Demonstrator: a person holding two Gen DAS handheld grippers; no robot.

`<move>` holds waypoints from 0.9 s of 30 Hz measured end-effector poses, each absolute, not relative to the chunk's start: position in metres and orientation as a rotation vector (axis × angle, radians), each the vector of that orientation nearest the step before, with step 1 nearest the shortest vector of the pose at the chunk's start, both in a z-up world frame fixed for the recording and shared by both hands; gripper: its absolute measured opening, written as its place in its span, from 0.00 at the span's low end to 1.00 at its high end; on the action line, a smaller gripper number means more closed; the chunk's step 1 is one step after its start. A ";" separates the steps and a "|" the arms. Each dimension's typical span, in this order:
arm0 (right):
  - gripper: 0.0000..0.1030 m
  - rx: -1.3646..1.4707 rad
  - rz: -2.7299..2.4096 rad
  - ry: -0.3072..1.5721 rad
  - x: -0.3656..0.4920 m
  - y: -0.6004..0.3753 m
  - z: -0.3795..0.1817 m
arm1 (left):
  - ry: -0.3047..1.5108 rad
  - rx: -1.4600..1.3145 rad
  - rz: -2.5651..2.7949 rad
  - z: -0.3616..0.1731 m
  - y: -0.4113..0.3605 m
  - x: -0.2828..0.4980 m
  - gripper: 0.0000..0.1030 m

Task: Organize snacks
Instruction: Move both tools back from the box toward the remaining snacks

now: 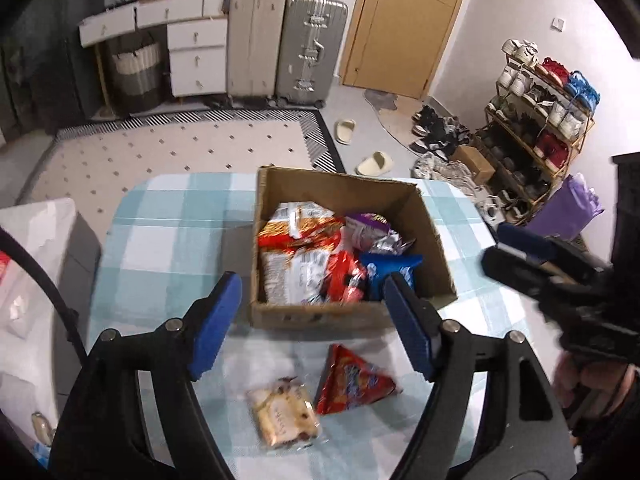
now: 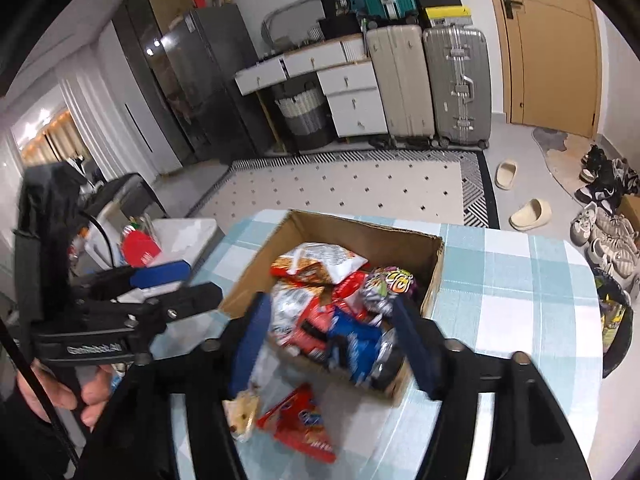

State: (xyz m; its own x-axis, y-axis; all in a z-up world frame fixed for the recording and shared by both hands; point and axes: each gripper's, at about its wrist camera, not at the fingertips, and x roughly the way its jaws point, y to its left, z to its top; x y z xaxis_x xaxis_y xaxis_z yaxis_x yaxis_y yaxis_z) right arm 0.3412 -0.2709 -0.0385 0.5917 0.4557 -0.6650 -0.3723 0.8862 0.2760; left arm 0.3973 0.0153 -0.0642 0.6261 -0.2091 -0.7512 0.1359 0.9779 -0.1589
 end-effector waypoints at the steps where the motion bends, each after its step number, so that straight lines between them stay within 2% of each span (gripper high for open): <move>1: 0.68 0.108 0.484 0.787 0.332 -0.271 -0.034 | 0.837 -0.074 -0.164 -0.060 0.016 0.385 0.70; 4: 0.70 0.097 0.498 0.732 0.302 -0.273 -0.025 | 0.760 -0.058 -0.114 -0.048 0.019 0.352 0.71; 6: 0.76 0.095 0.512 0.705 0.283 -0.275 -0.020 | 0.723 -0.057 -0.101 -0.041 0.020 0.334 0.78; 10: 0.83 0.102 0.523 0.610 0.243 -0.283 -0.007 | 0.647 -0.014 -0.086 -0.030 0.014 0.295 0.80; 13: 0.89 0.129 0.524 0.556 0.219 -0.289 0.000 | 0.628 -0.012 -0.094 -0.024 0.010 0.271 0.83; 15: 0.91 0.134 0.526 0.536 0.204 -0.290 0.000 | 0.633 -0.035 -0.118 -0.023 0.009 0.259 0.86; 22: 0.96 0.107 0.560 0.484 0.163 -0.280 -0.011 | 0.634 -0.078 -0.148 -0.039 0.006 0.222 0.87; 25: 0.98 0.102 0.563 0.466 0.148 -0.276 -0.023 | 0.602 -0.060 -0.116 -0.047 0.006 0.211 0.99; 27: 0.99 0.116 0.563 0.459 0.142 -0.275 -0.033 | 0.572 -0.056 -0.099 -0.050 0.006 0.204 1.00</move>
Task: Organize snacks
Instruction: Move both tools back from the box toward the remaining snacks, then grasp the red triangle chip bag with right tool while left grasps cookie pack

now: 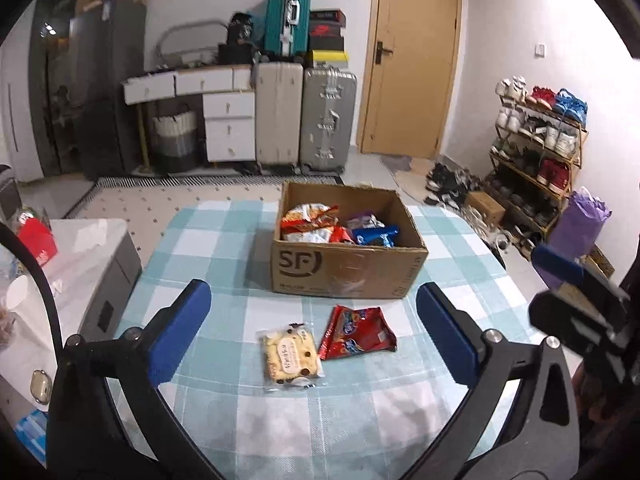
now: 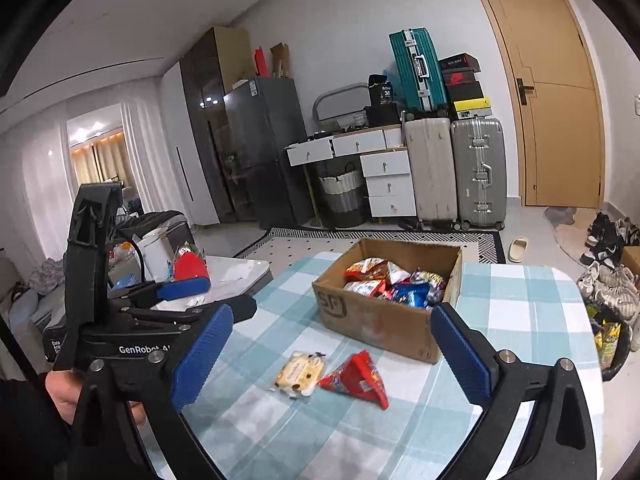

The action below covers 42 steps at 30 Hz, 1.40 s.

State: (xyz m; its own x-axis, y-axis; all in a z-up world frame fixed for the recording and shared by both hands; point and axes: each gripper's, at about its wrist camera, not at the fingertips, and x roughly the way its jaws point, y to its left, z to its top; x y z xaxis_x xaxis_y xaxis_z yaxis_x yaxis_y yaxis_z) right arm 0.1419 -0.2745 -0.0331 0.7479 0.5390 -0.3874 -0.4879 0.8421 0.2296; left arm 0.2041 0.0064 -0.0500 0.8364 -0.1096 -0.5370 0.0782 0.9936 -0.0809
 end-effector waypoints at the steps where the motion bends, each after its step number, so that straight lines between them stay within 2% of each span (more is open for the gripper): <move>1: 0.99 0.122 0.563 0.460 0.142 -0.274 -0.036 | 0.558 -0.057 -0.100 -0.053 0.006 0.199 1.00; 9: 0.99 0.146 0.566 0.482 0.134 -0.268 -0.082 | 0.526 -0.075 -0.060 -0.094 0.014 0.185 1.00; 16: 0.99 0.099 0.509 0.518 0.130 -0.261 -0.130 | 0.601 -0.079 -0.032 -0.153 0.017 0.191 1.00; 22: 0.99 0.142 0.492 0.583 0.140 -0.262 -0.160 | 0.652 -0.097 -0.026 -0.183 0.018 0.203 1.00; 33: 0.99 0.161 0.484 0.653 0.148 -0.262 -0.173 | 0.675 -0.105 -0.017 -0.205 0.017 0.213 1.00; 42: 0.99 0.206 0.420 0.728 0.192 -0.256 -0.183 | 0.737 -0.236 -0.024 -0.215 0.041 0.222 0.99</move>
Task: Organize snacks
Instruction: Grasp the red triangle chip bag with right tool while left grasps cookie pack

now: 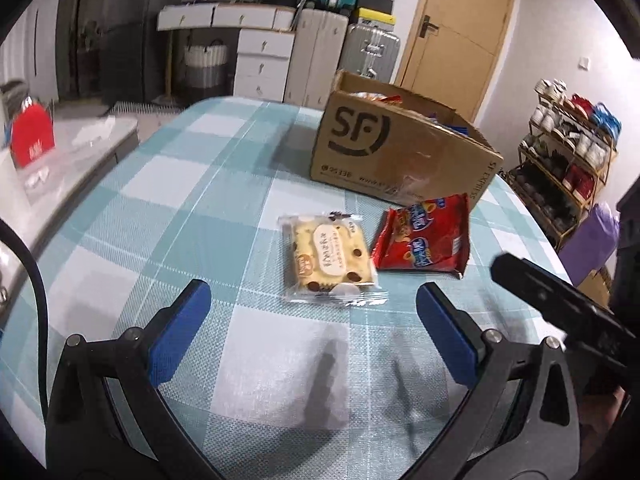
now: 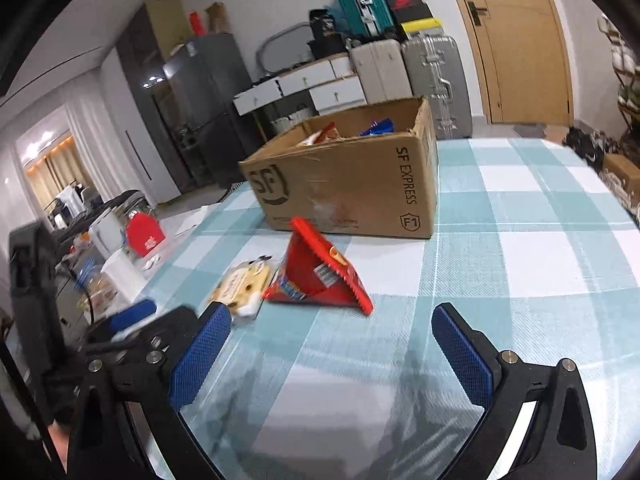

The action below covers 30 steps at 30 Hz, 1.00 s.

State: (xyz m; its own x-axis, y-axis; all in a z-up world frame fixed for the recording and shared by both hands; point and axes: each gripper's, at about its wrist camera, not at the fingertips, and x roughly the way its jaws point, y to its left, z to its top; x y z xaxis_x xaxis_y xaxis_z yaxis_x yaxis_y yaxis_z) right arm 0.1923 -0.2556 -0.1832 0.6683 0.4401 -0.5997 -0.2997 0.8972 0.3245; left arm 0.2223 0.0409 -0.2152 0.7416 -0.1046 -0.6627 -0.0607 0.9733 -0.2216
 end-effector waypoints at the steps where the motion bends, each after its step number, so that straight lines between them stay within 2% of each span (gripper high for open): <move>1: 0.99 0.202 0.423 0.731 0.198 -0.252 -0.184 | 0.746 -0.250 -0.025 -0.217 0.043 0.224 0.99; 7: 0.99 0.150 0.492 0.745 0.234 -0.226 -0.186 | 0.770 -0.273 -0.026 -0.223 0.047 0.230 0.99; 16: 0.97 0.200 0.488 0.901 0.283 -0.213 -0.211 | 0.784 -0.300 -0.028 -0.226 0.052 0.232 0.99; 21: 0.84 0.228 0.502 0.913 0.289 -0.215 -0.215 | 0.796 -0.297 -0.035 -0.228 0.051 0.234 0.99; 22: 0.76 0.234 0.519 0.914 0.289 -0.215 -0.216 | 0.796 -0.298 -0.036 -0.228 0.051 0.234 0.99; 25: 0.63 0.262 0.540 0.917 0.289 -0.216 -0.218 | 0.801 -0.304 -0.037 -0.229 0.051 0.234 0.99; 27: 0.46 0.293 0.559 0.931 0.291 -0.219 -0.221 | 0.805 -0.305 -0.032 -0.229 0.051 0.234 0.99; 30: 0.45 0.304 0.573 0.925 0.290 -0.218 -0.222 | 0.805 -0.307 -0.025 -0.229 0.052 0.234 0.99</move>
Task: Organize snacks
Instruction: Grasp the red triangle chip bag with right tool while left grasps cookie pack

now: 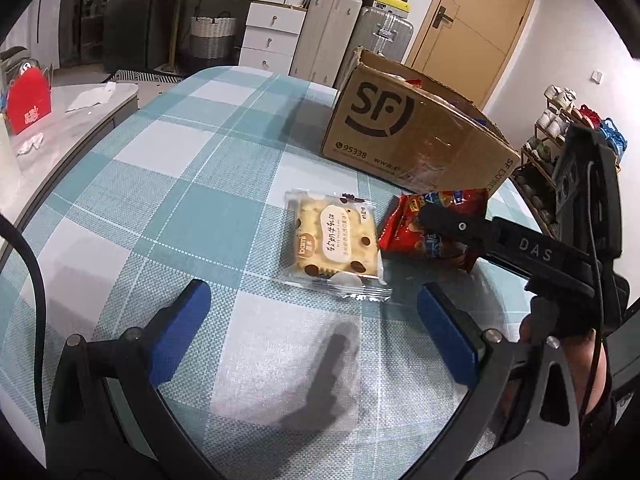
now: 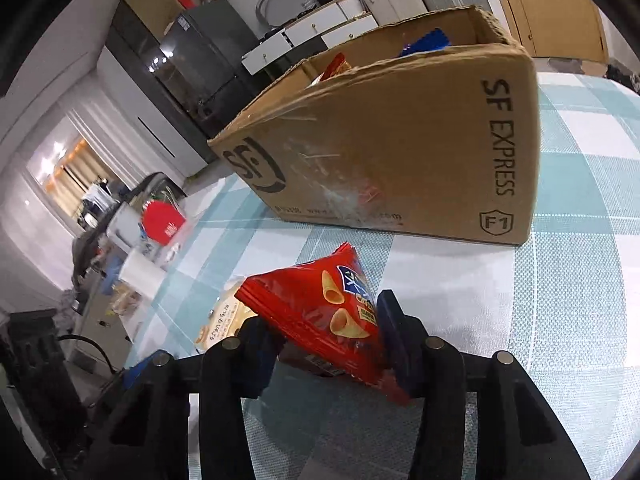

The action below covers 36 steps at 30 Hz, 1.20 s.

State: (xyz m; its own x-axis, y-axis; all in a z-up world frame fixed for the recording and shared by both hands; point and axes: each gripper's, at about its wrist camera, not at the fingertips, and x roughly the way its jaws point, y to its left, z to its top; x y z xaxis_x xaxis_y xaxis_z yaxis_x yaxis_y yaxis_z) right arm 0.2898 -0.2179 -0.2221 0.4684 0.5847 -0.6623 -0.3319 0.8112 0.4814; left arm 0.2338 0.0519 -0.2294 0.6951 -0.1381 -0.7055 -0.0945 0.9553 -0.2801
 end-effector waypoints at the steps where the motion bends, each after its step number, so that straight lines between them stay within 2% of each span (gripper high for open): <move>1: 0.43 0.294 0.580 0.918 0.288 -0.216 -0.221 | 0.805 -0.309 -0.024 -0.229 0.052 0.234 0.99; 6: 0.40 0.268 0.585 0.883 0.279 -0.214 -0.214 | 0.815 -0.318 -0.011 -0.232 0.055 0.235 0.99; 26: 0.40 0.315 0.570 0.799 0.263 -0.243 -0.198 | 0.843 -0.290 0.032 -0.232 0.053 0.250 0.99; 36: 0.40 0.344 0.541 0.803 0.268 -0.254 -0.200 | 0.901 -0.072 0.043 -0.232 0.018 0.301 0.99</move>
